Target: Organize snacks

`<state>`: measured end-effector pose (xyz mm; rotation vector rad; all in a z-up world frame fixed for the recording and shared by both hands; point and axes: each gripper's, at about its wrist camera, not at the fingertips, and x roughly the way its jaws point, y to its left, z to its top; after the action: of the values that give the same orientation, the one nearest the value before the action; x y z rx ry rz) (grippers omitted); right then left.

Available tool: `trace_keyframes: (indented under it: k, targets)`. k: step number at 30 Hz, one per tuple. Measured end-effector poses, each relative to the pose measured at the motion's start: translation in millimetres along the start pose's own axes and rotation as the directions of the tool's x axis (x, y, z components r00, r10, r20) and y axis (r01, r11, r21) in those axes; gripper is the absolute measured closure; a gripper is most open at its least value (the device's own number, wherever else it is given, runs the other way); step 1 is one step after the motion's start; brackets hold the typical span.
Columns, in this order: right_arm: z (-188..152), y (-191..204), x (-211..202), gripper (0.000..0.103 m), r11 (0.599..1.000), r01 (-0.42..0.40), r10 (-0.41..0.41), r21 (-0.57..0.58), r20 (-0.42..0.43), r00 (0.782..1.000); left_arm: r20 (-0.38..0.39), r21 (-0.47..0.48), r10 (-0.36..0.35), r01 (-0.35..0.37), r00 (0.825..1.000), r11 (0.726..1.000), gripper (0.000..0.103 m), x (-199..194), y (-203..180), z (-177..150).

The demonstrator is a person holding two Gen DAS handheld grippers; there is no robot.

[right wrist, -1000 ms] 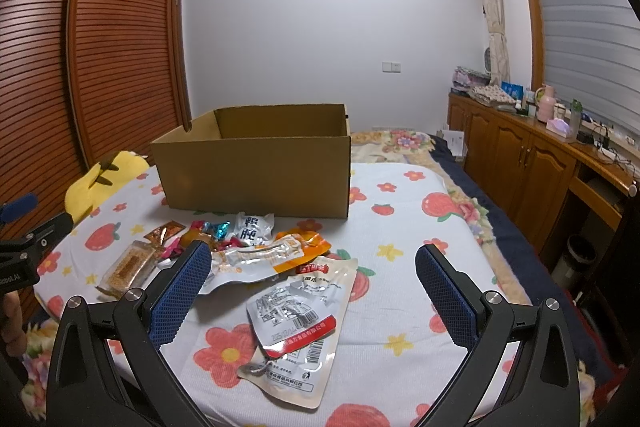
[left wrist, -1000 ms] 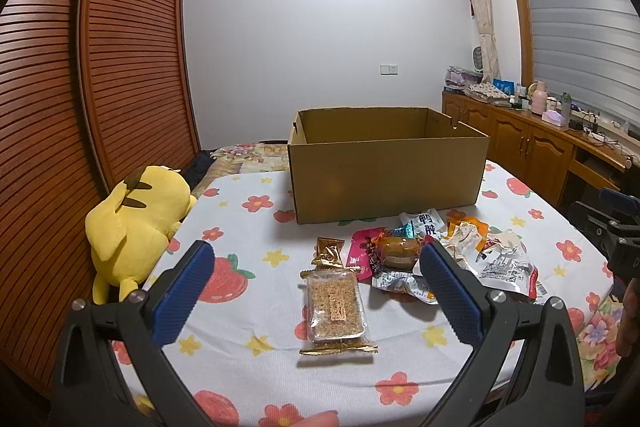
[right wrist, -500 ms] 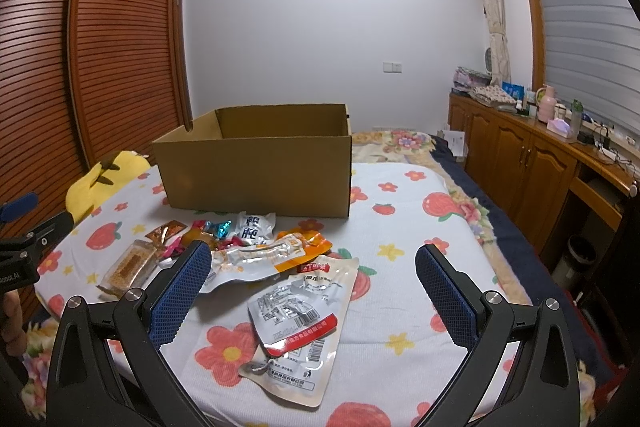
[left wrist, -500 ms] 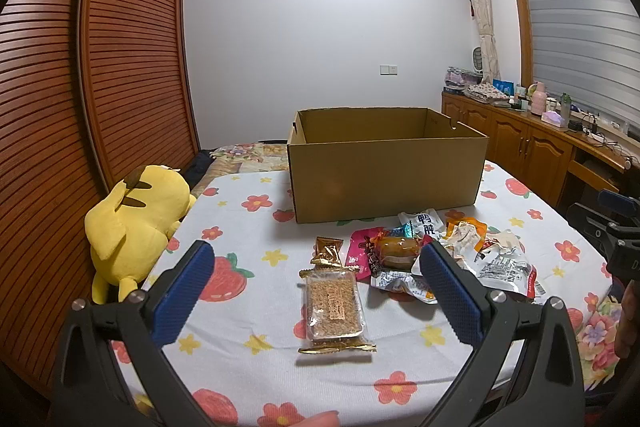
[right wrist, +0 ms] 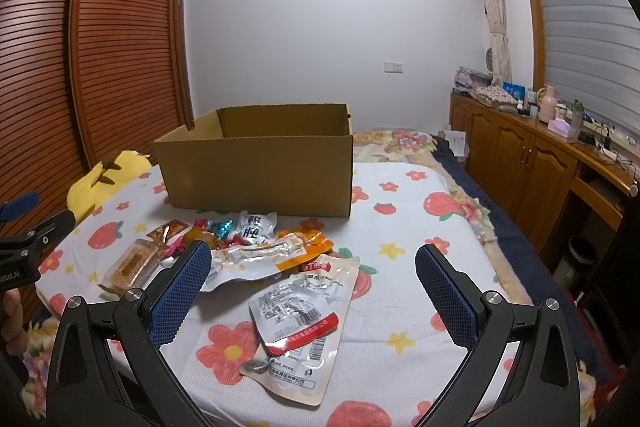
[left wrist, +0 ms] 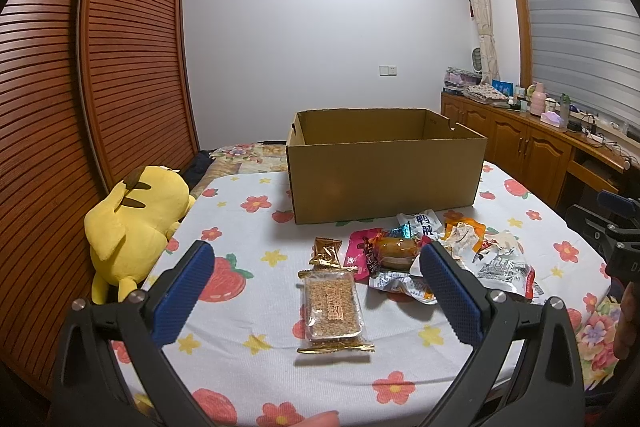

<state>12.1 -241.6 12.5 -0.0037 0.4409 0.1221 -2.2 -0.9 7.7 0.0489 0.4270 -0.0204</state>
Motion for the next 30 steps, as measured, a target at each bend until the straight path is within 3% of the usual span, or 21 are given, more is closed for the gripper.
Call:
trace_keyframes:
  k: [13, 30]
  targets:
    - [-5, -2, 4, 0.000, 1.000, -0.002, 0.002, 0.000, -0.010, 1.000, -0.015, 0.003, -0.001, 0.001, 1.000, 1.000, 0.000, 2, -4, -3]
    - [-17, -16, 40, 0.000, 0.999, -0.049, 0.047, -0.013, -0.119, 0.992, -0.141, -0.026, -0.045, 0.042, 0.989, 0.999, 0.000, 55, 20, -21]
